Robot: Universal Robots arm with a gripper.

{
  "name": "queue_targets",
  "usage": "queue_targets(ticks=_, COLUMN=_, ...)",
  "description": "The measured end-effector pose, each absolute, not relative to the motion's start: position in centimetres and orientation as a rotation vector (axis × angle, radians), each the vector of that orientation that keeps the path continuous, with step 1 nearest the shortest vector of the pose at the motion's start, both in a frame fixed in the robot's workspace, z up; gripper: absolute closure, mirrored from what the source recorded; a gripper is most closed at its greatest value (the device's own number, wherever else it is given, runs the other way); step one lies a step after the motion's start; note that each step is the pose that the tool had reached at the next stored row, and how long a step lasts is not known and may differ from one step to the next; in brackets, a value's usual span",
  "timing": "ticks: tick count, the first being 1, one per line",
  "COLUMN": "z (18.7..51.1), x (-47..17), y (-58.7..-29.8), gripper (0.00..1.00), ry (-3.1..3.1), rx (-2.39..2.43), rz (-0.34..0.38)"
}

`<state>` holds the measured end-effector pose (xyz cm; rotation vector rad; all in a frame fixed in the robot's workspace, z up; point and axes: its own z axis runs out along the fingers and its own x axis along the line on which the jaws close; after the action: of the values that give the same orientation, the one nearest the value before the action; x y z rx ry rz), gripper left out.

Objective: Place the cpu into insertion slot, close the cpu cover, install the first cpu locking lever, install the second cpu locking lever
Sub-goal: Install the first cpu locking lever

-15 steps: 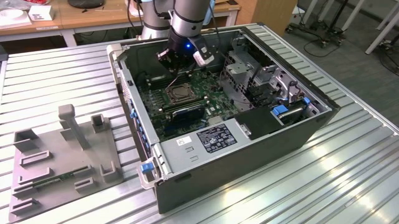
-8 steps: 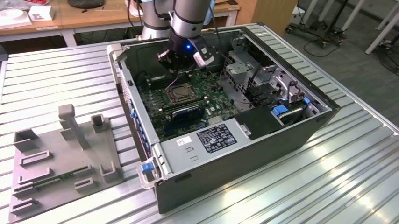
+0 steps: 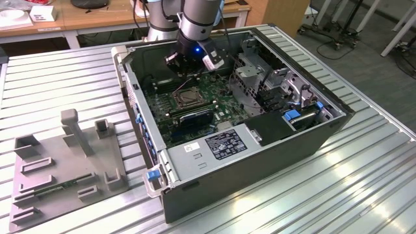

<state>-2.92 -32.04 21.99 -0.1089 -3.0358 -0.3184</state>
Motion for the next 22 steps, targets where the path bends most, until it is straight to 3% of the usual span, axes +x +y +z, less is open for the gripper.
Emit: queue_targets(ticks=22, z=20.6, x=-2.2, y=-32.4, gripper=0.89, ry=-3.036, rx=-0.133, rz=-0.320)
